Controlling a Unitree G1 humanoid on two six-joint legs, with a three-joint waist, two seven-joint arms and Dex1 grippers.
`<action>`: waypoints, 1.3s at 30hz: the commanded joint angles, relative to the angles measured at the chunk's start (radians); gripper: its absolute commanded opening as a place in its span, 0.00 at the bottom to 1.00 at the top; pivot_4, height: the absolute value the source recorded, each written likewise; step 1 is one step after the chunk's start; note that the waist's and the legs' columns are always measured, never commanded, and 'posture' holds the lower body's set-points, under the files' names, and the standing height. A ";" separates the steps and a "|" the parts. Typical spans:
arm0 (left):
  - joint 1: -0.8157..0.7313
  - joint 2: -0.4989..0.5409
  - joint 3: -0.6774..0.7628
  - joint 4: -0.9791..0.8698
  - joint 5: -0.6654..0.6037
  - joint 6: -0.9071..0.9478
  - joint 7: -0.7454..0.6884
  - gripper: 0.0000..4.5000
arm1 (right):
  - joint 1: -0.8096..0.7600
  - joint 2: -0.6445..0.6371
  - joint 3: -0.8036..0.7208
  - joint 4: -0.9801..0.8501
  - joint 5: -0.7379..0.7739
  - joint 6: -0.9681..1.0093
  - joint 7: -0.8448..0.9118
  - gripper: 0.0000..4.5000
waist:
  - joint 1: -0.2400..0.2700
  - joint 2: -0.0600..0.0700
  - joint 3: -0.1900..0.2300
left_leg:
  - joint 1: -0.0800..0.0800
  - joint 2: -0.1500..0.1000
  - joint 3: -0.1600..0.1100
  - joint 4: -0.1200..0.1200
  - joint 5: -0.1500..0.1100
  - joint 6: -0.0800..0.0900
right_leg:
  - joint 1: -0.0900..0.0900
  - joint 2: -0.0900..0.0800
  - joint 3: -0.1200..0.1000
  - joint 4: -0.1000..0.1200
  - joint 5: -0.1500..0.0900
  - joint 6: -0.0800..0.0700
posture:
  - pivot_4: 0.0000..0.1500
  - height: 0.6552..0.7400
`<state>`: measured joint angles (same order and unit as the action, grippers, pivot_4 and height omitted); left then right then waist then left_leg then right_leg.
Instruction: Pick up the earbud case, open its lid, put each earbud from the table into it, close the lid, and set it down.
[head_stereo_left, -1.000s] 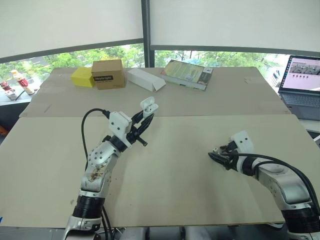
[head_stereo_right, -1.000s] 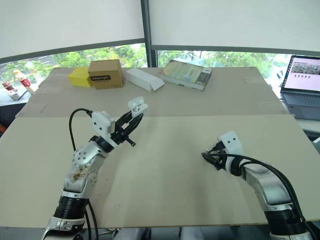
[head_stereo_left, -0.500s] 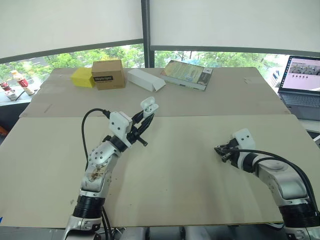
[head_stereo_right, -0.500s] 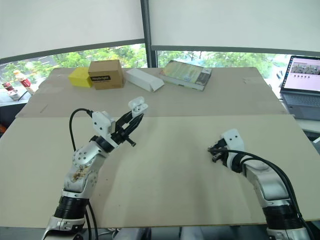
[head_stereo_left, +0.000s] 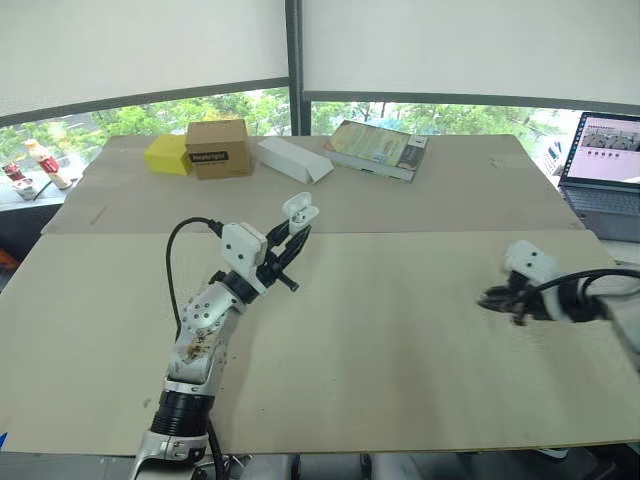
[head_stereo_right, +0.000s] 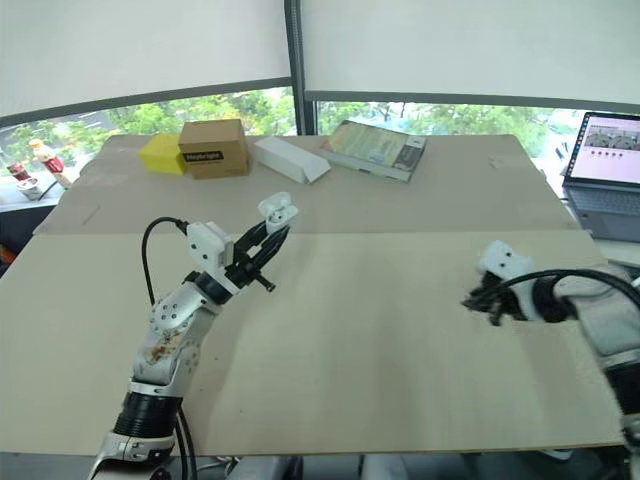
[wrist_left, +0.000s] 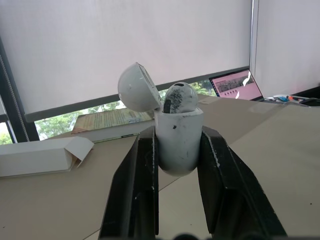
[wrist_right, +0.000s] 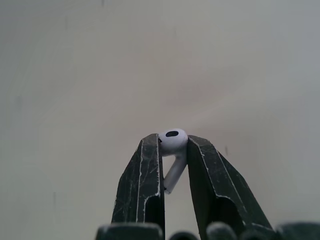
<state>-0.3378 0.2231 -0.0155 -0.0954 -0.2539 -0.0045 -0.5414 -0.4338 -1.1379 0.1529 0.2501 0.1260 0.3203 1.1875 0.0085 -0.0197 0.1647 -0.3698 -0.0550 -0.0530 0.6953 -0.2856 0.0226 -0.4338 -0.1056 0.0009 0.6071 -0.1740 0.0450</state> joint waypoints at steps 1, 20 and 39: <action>-0.004 -0.013 0.004 -0.013 0.008 -0.043 0.018 0.13 | -0.076 -0.073 0.095 0.178 -0.152 -0.220 0.156 0.07 | -0.001 0.000 0.000 | 0.000 0.000 0.001 0.000 0.000 0.000 | 0.000 0.000 0.000 0.000 0.000 0.000 | 1.00 1.00; 0.048 -0.007 0.009 -0.070 0.016 -0.032 0.062 0.13 | -0.159 -0.012 0.124 0.491 -0.331 -0.397 0.172 0.44 | -0.002 0.000 0.000 | 0.002 0.001 -0.002 0.000 0.000 0.000 | 0.001 -0.001 0.004 0.000 0.000 0.001 | 1.00 1.00; 0.053 -0.001 -0.003 -0.077 0.011 -0.029 0.054 0.13 | -0.147 -0.029 0.118 0.528 -0.379 -0.400 0.184 0.44 | 0.004 0.000 0.000 | 0.008 0.000 -0.002 0.000 -0.003 0.004 | 0.012 -0.002 0.003 -0.011 0.003 0.006 | 1.00 1.00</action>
<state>-0.2756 0.2202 -0.0183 -0.1214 -0.2369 -0.0193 -0.4846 -0.5896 -1.1623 0.2628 0.7596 -0.2277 -0.0935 1.3544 0.0125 -0.0202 0.1645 -0.3618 -0.0550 -0.0549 0.6951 -0.2884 0.0264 -0.4213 -0.1073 0.0042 0.5958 -0.1706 0.0511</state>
